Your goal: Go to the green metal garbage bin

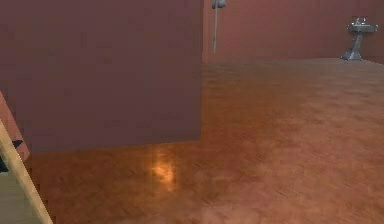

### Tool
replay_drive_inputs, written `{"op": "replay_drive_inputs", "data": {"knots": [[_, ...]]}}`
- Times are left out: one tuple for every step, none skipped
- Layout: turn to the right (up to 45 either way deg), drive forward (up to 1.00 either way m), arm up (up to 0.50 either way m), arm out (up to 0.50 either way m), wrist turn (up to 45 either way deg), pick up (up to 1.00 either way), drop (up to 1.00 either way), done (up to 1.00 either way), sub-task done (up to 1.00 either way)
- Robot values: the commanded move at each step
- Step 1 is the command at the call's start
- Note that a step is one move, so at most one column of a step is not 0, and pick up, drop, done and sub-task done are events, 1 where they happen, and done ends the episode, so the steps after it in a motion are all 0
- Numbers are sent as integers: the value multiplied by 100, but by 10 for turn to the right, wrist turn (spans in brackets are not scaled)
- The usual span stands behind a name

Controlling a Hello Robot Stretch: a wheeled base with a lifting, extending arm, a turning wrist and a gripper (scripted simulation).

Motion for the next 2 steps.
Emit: {"op": "replay_drive_inputs", "data": {"knots": [[0,55,0,0,0,0,0,0,0],[0,15,0,0,0,0,0,0,0]]}}
